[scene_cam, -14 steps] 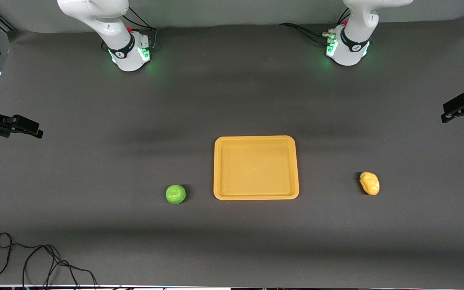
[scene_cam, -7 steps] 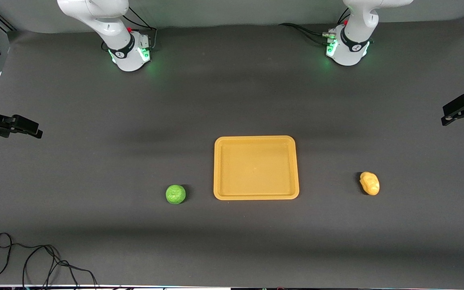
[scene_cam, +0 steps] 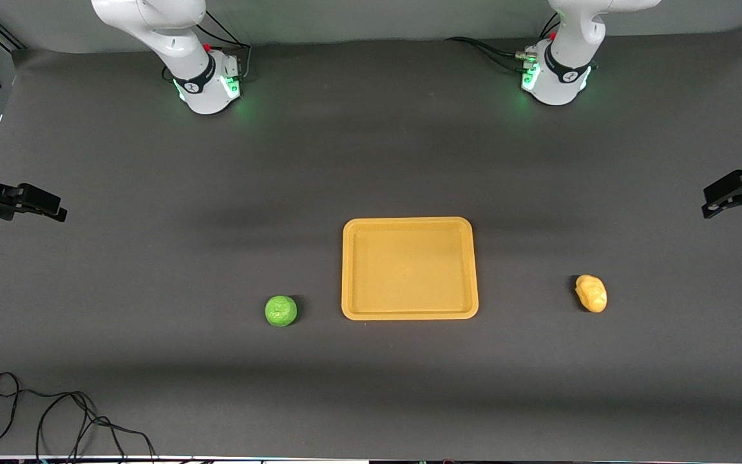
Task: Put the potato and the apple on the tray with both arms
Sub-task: 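Move the left gripper toward the yellow potato beside the tray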
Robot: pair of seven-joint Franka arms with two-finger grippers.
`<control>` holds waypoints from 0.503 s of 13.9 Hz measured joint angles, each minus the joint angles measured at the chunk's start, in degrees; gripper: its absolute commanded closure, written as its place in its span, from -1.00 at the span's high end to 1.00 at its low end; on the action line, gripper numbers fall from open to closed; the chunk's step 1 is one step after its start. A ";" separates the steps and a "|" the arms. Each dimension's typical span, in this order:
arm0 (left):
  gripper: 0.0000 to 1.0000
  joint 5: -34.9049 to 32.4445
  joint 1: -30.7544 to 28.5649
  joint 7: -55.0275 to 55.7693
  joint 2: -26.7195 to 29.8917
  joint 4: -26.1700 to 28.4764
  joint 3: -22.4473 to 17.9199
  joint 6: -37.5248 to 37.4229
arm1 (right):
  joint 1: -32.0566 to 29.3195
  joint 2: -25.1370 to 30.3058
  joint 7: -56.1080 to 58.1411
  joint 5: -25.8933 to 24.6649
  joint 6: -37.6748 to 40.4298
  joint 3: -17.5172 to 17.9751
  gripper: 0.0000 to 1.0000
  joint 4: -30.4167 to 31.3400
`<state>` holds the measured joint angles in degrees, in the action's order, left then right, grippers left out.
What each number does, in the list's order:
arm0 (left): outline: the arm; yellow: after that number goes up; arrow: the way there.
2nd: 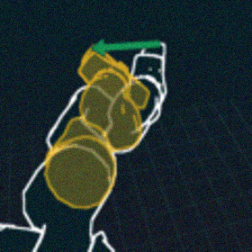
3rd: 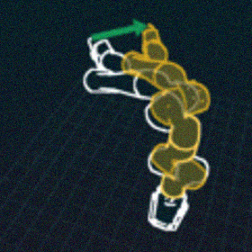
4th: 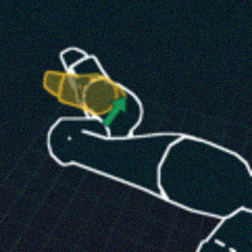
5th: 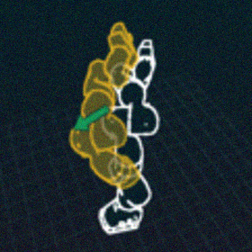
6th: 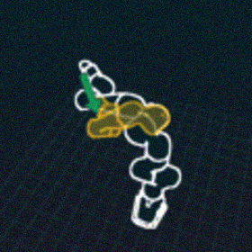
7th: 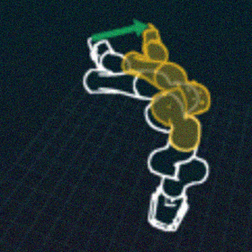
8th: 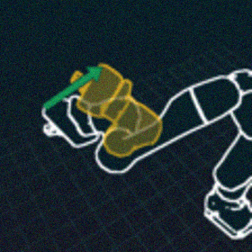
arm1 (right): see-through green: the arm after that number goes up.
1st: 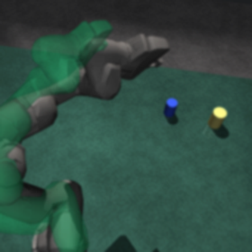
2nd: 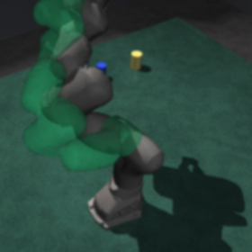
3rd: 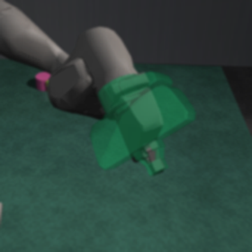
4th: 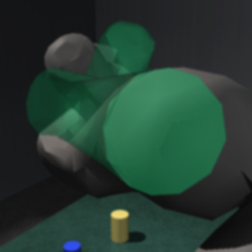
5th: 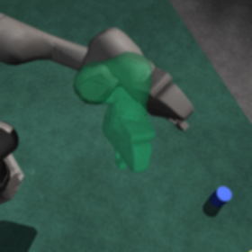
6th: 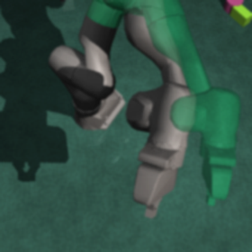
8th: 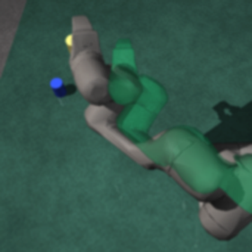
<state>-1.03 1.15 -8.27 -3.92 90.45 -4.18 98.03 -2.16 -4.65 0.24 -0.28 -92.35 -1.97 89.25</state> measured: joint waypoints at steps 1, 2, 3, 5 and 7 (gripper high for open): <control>0.99 0.00 0.07 0.00 -0.18 0.00 0.09 0.03 | 0.00 -0.01 0.00 0.00 0.00 0.00 1.00 0.00; 0.99 -0.01 0.20 0.00 -0.38 0.01 0.17 0.04 | -0.01 -0.02 0.00 0.00 0.00 0.00 1.00 0.00; 0.98 -0.02 0.51 -0.01 -0.76 0.07 0.24 0.06 | -0.02 -0.04 0.00 0.00 0.00 0.00 1.00 -0.01; 0.98 -0.07 1.29 -0.01 -1.99 0.68 0.41 1.43 | -0.07 -0.06 0.00 0.00 0.00 0.00 1.00 -0.01; 0.99 -0.14 1.74 0.02 -3.31 2.63 0.43 5.25 | -0.15 -0.08 0.00 0.00 0.00 0.00 1.00 -0.02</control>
<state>-1.17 2.88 -8.26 -7.23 93.08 -3.75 103.28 -2.31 -4.74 0.24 -0.28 -92.35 -1.97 89.23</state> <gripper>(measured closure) 0.004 0.000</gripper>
